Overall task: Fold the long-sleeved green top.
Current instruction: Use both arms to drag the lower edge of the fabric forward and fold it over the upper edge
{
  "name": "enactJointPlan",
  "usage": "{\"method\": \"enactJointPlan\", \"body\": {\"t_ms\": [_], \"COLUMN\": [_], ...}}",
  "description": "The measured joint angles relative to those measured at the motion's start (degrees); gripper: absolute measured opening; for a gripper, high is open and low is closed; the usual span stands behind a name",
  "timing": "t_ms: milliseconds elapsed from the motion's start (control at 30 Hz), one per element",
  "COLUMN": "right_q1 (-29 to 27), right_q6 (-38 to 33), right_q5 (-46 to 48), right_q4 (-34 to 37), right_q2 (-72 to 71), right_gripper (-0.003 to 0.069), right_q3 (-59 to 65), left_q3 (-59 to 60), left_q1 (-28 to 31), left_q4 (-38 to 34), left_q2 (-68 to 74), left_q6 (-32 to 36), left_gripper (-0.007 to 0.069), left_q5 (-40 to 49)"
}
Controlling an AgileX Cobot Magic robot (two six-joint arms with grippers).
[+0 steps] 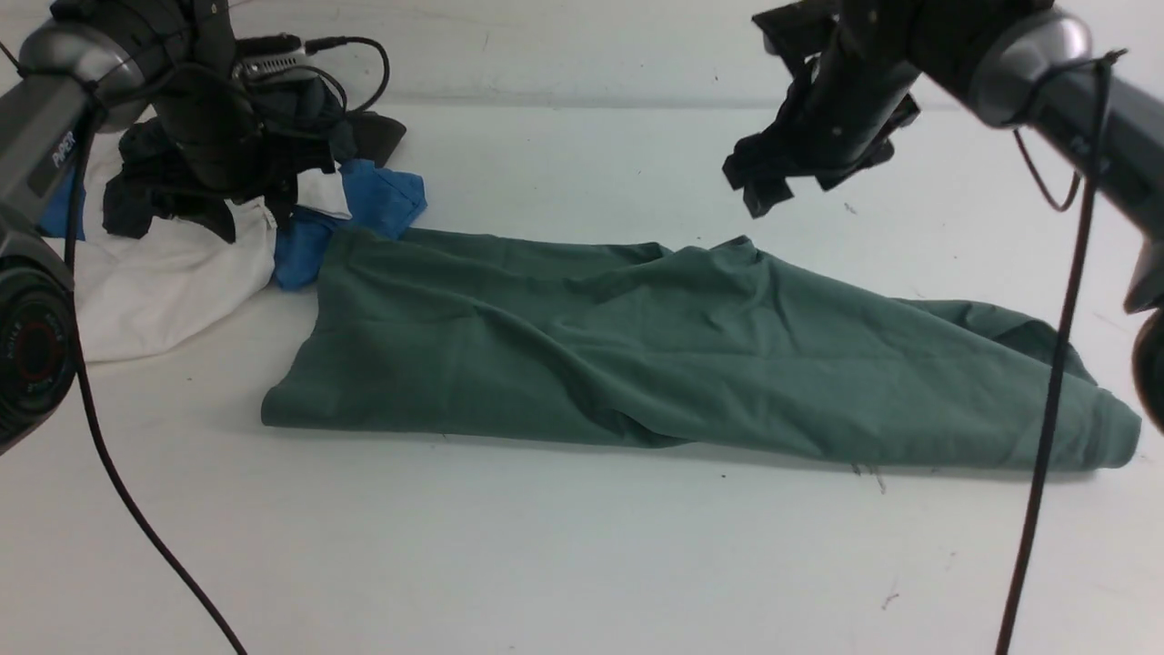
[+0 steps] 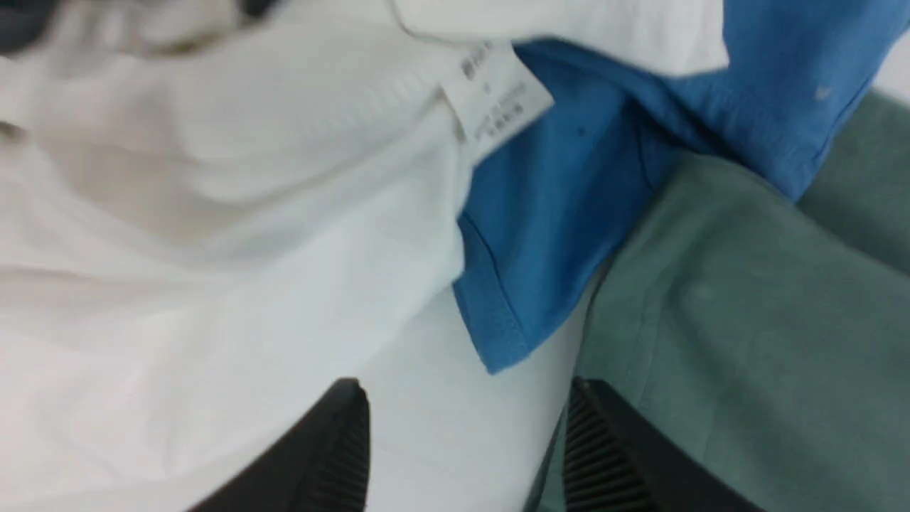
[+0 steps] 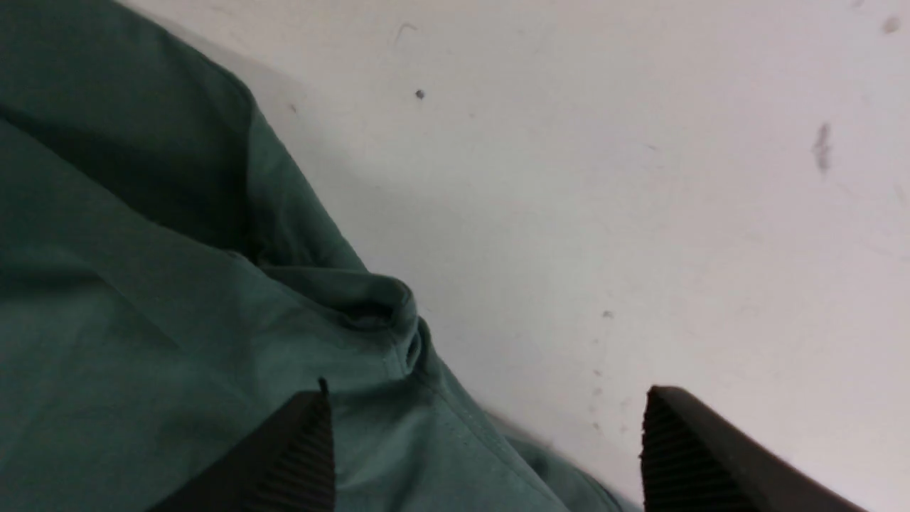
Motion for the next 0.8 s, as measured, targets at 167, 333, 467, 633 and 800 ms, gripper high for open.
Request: {"method": "enactJointPlan", "body": {"t_ms": [167,333,467,633,800], "right_q1": [-0.5,-1.6,-5.1,-14.8,-23.0], "right_q6": [0.5,0.7,0.2,-5.3,-9.0], "right_q5": [0.9,1.0,1.0,1.0,1.0], "right_q4": [0.3,2.1,1.8,5.2,10.6], "right_q2": [-6.1,-13.1,-20.6,-25.3,-22.5], "right_gripper": [0.0416,0.0146,0.0005,-0.001,0.0086], "right_q3": [-0.8,5.2,16.4,28.7,34.6], "left_q3": [-1.6,-1.8,2.8,14.7,22.9], "left_q1": [0.0,-0.4,-2.2,-5.4,-8.6], "left_q4": [-4.7,-12.4,-15.9,-16.4,-16.5], "left_q2": [-4.7,-7.3,-8.7,-11.2,-11.2], "left_q6": [7.4,16.0,19.3,20.7,22.8], "left_gripper": [0.0198,0.0013,-0.0004,-0.0004,-0.0004], "left_q5": [0.0,0.1,0.1,0.0,0.0]}}
